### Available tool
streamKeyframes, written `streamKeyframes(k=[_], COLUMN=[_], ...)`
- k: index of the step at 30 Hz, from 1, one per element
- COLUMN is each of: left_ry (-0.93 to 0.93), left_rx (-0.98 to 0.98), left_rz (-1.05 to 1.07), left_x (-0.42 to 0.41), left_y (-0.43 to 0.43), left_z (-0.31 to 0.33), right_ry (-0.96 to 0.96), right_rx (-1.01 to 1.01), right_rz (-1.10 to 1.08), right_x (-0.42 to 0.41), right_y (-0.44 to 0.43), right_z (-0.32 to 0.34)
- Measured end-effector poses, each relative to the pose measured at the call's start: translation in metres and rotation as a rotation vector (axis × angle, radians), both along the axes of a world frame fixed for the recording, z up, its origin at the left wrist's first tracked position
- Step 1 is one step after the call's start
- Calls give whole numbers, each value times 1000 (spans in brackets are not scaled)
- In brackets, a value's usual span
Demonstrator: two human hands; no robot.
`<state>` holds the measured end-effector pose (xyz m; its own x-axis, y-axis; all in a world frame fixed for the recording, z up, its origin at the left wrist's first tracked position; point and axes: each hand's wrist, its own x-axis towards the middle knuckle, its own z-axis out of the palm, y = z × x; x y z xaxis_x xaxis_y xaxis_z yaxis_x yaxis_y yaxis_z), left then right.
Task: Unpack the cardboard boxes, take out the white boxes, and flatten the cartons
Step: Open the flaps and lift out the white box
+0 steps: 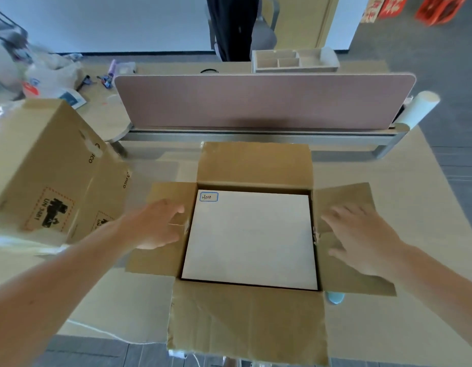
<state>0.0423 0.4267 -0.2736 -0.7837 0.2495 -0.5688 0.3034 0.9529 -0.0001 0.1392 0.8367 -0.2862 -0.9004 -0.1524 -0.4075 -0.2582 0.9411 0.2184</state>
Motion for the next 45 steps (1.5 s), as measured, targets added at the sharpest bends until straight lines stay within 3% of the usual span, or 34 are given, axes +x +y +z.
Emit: streamKeyframes(k=[7,11,15,18,20,23,26,29,37,45], left_ry=[42,105,134,98,70,152,122,-75,-107,-102], left_rx=[156,252,301,309,309,420,564,463,485,596], left_rz=[385,511,557,599,605,559,575,646,831,903], left_x=[21,25,25,24,23,31,47,58,44,40], left_y=[21,25,26,27,26,26,44,64,78,67], left_z=[-58,-76,-81,-78,-73,-59,-43,-39,-34,-34], right_ry=[384,260,149,94,61,92,10,-162,-148,-193], right_rx=[-281,-571,-972,-1114,-1131,-990,-1103,-1042,-1052,-1025], right_rz=[-178,-677,-871,-955,-976,-938,-930,-947,-1237,-1290], right_x=[24,41,44,32,29,34,46,53,24,11], right_y=[-13,-29,-52,-63,-59,-54,-66,-83,-92,-93], right_z=[-58,-80,-91,-84,-76,-53,-32,-26,-28,-33])
